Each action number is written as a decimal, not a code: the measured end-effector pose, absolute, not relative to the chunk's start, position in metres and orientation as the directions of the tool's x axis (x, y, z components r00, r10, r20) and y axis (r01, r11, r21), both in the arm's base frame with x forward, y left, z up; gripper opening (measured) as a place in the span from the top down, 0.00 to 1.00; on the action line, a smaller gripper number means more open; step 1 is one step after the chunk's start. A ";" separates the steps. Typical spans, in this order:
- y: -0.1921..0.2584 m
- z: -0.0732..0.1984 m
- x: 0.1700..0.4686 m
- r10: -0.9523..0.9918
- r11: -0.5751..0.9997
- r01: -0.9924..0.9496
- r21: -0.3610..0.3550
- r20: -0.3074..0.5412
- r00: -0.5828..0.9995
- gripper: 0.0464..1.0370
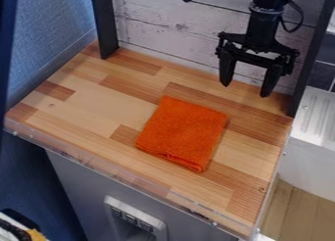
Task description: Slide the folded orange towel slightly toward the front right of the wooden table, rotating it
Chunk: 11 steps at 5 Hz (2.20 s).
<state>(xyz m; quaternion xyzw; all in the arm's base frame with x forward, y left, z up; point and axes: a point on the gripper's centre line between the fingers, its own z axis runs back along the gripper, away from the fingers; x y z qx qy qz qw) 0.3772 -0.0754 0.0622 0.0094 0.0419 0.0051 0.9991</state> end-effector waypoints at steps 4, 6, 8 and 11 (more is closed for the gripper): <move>-0.033 0.039 0.324 0.363 0.932 -0.363 -0.010 0.002 0.932 0.04; -0.024 0.029 0.311 0.517 0.856 -0.516 -0.034 0.044 0.855 0.04; -0.015 0.023 0.300 0.589 0.808 -0.589 -0.020 0.057 0.806 0.35; -0.015 0.015 0.288 0.586 0.809 -0.588 0.016 0.062 0.808 0.98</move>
